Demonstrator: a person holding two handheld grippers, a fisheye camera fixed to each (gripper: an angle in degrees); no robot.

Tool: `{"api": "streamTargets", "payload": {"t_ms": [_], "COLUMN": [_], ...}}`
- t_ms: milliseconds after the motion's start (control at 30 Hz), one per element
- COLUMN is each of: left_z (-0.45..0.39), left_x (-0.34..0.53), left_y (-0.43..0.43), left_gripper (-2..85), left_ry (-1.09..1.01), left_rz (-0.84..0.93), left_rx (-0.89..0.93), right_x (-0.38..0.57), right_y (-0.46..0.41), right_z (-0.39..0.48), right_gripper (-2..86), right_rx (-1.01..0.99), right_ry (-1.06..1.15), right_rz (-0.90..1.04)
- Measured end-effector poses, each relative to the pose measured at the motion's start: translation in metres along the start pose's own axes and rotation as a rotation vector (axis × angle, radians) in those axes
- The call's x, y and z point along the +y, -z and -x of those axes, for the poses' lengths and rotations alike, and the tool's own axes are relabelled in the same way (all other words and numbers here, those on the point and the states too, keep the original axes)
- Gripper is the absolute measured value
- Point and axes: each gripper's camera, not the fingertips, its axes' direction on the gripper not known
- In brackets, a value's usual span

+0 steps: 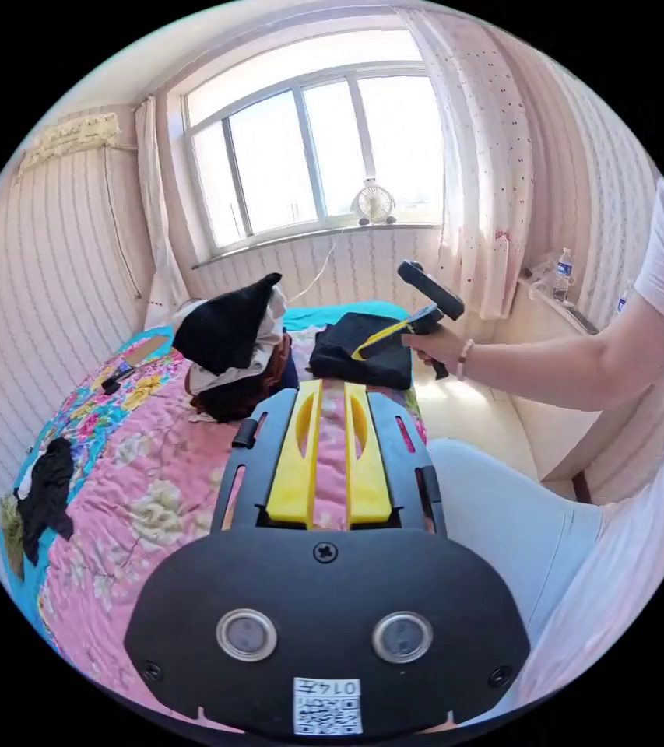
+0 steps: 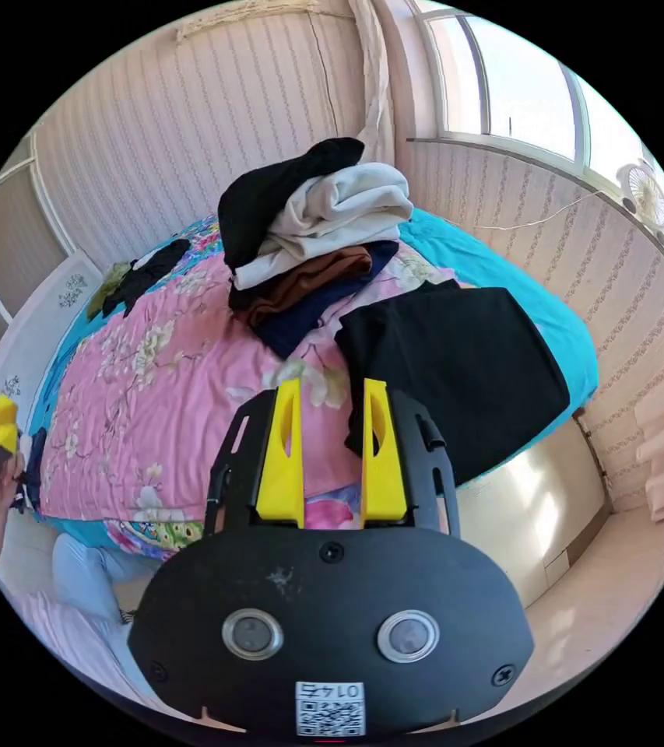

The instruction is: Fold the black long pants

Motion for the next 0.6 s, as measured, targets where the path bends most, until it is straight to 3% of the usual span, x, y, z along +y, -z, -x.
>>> {"api": "streamTargets", "payload": {"t_ms": [200,300,600], "left_z": [0.011,0.018,0.063], "left_x": [-0.045,-0.062,-0.090], "left_y": [-0.157,-0.228,-0.418], "left_gripper": [4.3,4.9,11.2], "left_ry": [0.010,0.000,0.253], "left_rz": [0.124,0.185,0.401], "left_rx": [0.090,0.098,0.054], "right_x": [-0.044,-0.023,0.043], "right_y": [-0.012,0.039,0.141], "right_z": [-0.085,-0.125,-0.186], "right_gripper": [9.0,1.8,0.0], "right_rx": [-0.032,-0.095,-0.074], "right_ry": [-0.134,-0.169,-0.280], "right_rz": [0.183,0.044,-0.053]}}
